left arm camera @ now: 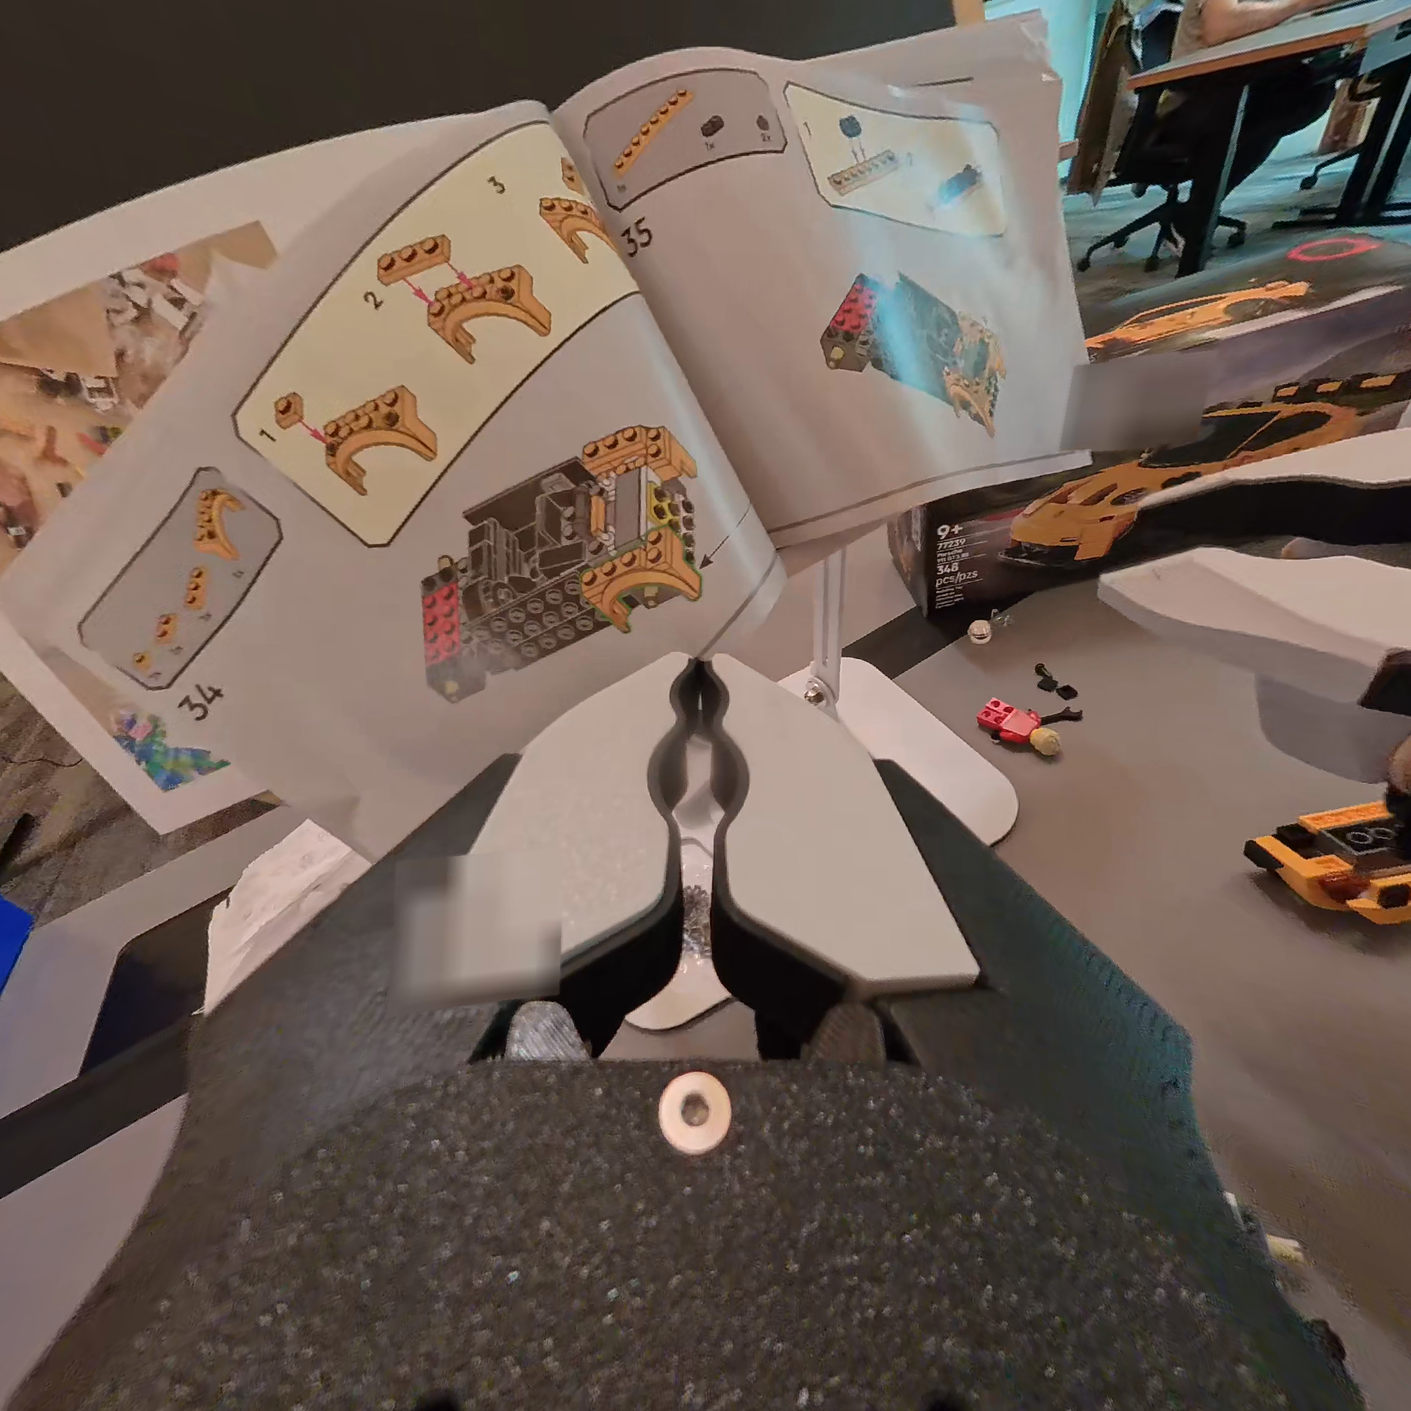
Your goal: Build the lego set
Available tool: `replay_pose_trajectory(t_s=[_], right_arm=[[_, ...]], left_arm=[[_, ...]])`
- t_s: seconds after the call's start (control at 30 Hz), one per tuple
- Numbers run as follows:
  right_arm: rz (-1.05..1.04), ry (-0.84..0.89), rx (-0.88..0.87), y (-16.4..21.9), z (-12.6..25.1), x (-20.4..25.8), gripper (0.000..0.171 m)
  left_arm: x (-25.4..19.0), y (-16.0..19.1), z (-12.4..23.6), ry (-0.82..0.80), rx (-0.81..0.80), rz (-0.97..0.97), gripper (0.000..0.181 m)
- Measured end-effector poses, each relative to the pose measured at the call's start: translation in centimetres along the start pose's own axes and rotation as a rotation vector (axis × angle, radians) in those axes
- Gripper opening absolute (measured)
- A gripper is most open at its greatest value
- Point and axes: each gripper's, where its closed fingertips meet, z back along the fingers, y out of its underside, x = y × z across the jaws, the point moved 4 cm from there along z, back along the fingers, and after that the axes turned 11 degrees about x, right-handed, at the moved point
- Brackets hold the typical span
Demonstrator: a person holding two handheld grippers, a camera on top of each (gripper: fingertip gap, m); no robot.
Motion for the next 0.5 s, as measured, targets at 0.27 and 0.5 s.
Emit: replay_pose_trajectory(t_s=[0.27,0.5], right_arm=[[0.011,0.195,-0.135,-4.9,4.0,-0.7,0.000],[-0.040,0.210,-0.101,-4.6,4.1,-2.4,0.000]], left_arm=[[-2.4,-3.5,3.6,0.003,-0.125,0.016,0.000],[-4.0,-3.9,5.8,-0.003,-0.176,-0.021,0.000]])
